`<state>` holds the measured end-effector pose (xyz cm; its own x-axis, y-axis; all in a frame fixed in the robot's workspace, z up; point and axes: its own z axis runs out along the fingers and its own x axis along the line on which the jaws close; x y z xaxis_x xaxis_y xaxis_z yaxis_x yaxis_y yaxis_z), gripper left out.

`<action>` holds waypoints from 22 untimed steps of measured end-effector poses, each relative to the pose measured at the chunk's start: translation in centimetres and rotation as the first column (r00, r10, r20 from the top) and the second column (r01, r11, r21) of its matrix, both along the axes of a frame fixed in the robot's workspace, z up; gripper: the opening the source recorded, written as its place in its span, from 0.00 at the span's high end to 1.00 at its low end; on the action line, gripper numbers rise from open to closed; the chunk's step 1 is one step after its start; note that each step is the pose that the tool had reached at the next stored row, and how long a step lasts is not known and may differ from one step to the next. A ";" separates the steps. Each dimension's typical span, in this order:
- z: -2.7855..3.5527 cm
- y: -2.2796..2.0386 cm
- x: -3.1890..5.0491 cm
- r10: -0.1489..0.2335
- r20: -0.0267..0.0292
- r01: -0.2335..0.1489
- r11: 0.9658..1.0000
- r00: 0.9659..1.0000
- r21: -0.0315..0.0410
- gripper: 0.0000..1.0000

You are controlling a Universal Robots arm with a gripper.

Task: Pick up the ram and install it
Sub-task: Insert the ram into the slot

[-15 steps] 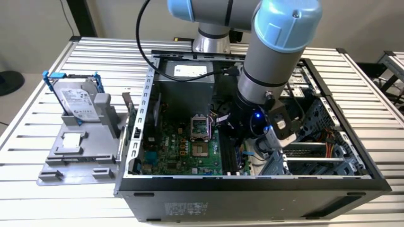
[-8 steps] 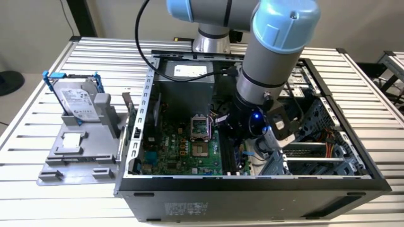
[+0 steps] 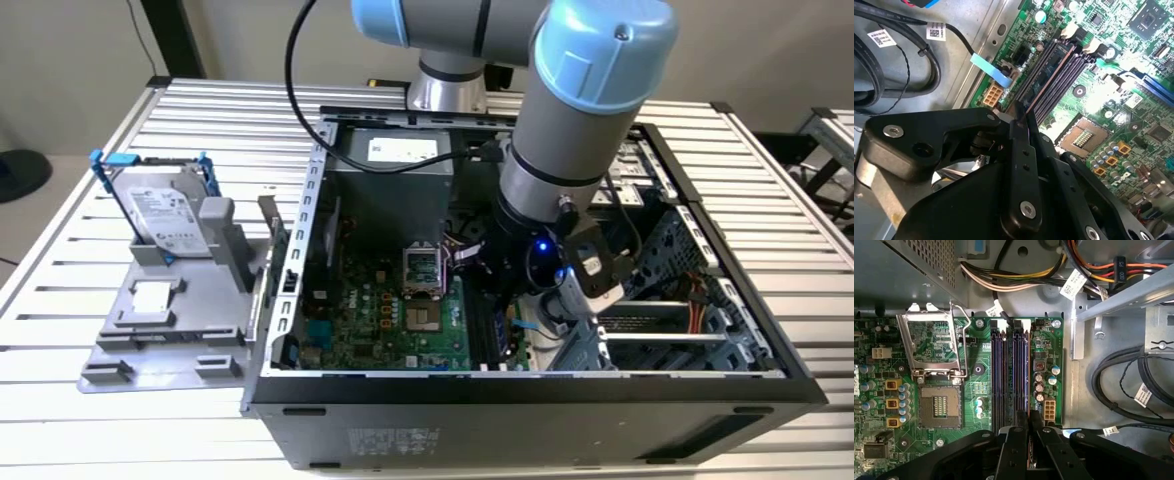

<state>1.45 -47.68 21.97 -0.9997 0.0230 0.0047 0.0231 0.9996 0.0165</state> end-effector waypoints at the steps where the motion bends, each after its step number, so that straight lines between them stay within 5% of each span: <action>1: -0.05 0.00 0.00 0.000 0.000 0.000 1.000 1.000 0.000 1.00; 16: -0.60 0.00 0.00 0.000 -0.011 0.000 1.000 1.000 0.000 1.00; 17: -0.60 0.00 -0.01 0.000 -0.011 0.000 1.000 1.000 0.000 0.00; 19: -0.58 0.00 0.00 0.000 -0.012 0.000 1.000 1.000 0.000 0.00; 22: 0.66 -0.02 0.00 -0.005 -0.012 0.005 1.000 1.000 0.000 0.00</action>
<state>1.45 -47.70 22.63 -0.9995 0.0284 0.0170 0.0286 0.9995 0.0159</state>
